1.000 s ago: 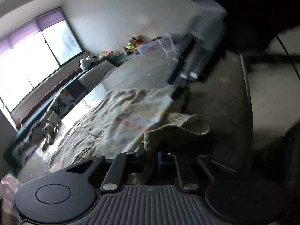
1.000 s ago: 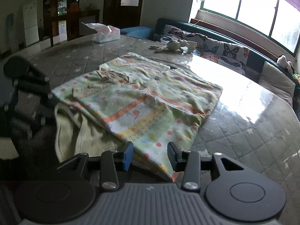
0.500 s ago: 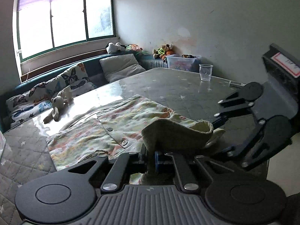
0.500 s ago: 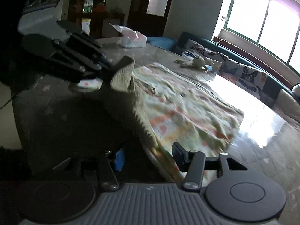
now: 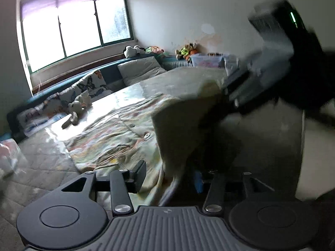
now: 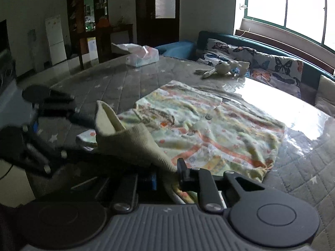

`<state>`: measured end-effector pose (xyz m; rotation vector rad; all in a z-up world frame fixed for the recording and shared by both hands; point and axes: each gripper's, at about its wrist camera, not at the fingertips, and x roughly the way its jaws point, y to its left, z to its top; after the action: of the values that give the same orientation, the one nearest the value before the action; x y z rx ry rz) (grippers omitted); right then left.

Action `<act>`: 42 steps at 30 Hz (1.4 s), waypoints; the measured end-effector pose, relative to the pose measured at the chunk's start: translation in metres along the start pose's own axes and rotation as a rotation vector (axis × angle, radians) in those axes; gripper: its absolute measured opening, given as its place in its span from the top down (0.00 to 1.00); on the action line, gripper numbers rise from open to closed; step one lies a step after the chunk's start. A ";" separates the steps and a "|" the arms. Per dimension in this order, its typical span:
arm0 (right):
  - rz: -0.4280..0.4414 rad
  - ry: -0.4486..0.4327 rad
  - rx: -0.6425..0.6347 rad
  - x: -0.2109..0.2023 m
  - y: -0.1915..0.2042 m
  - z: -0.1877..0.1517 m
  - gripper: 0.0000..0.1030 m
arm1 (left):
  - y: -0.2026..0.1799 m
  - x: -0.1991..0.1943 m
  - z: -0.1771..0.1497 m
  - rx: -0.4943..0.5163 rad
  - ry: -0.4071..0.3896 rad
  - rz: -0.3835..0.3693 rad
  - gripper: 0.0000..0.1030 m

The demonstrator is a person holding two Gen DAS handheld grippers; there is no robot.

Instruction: Fold clothes

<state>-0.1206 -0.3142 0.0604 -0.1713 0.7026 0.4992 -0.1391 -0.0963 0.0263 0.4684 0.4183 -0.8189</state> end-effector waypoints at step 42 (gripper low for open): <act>0.042 -0.076 -0.016 -0.088 0.027 -0.020 0.91 | -0.010 -0.065 0.001 0.135 0.010 0.002 0.91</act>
<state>-0.2023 -0.3301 0.1035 -0.1526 0.6294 0.5485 -0.1861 -0.0647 0.0590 0.5980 0.3729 -0.8464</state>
